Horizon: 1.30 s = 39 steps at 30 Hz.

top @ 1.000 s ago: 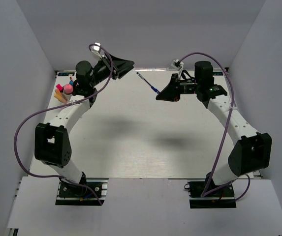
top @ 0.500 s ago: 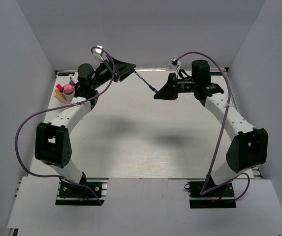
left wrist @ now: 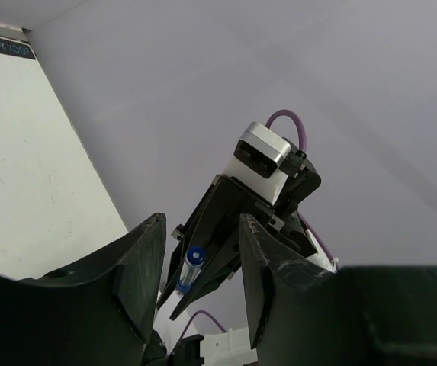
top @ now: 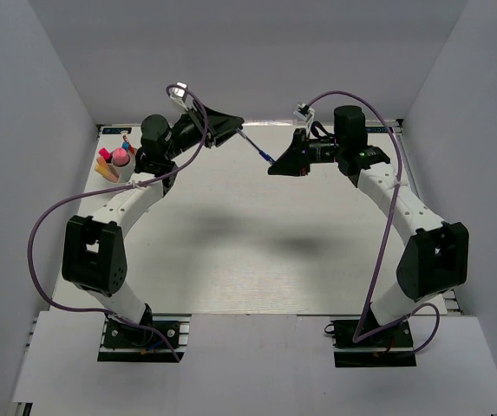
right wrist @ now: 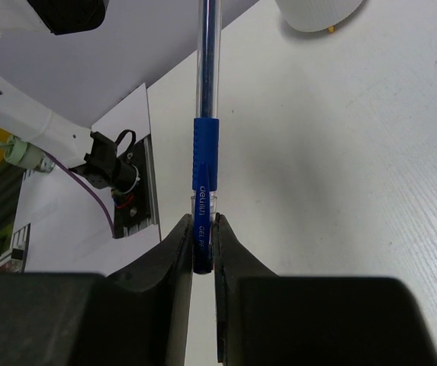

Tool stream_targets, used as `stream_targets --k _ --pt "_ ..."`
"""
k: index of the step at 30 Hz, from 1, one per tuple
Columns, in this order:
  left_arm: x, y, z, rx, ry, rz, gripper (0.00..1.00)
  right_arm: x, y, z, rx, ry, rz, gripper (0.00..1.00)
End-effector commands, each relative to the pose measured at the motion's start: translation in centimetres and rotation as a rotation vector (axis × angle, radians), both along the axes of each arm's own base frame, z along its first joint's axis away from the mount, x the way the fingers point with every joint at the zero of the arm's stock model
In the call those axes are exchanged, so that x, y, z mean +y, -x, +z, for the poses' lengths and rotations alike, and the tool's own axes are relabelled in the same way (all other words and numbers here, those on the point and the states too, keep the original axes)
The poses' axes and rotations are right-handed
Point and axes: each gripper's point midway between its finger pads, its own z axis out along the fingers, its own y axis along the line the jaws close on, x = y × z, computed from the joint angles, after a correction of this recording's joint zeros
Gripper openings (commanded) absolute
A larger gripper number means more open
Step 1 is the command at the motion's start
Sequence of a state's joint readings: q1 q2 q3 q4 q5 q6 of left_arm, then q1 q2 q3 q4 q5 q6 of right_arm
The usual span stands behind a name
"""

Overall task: Sort the stationery into containers
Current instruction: Pass the stationery from the right arm to the left

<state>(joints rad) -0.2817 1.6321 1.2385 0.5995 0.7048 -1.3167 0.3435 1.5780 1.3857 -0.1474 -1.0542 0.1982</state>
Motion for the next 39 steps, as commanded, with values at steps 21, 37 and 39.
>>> stream_targets --k 21,37,39 --pt "-0.7 0.9 0.8 -0.078 -0.042 -0.024 0.0 1.2 -0.9 2.6 -0.014 -0.067 0.012 0.0" --pt "-3.9 3.2 -1.1 -0.088 -0.085 -0.111 0.0 2.7 -0.8 3.6 -0.066 -0.084 0.04 0.0" --pt "-4.4 3.7 -1.3 -0.086 -0.09 -0.129 0.0 2.7 -0.9 3.6 -0.072 -0.084 0.041 0.0"
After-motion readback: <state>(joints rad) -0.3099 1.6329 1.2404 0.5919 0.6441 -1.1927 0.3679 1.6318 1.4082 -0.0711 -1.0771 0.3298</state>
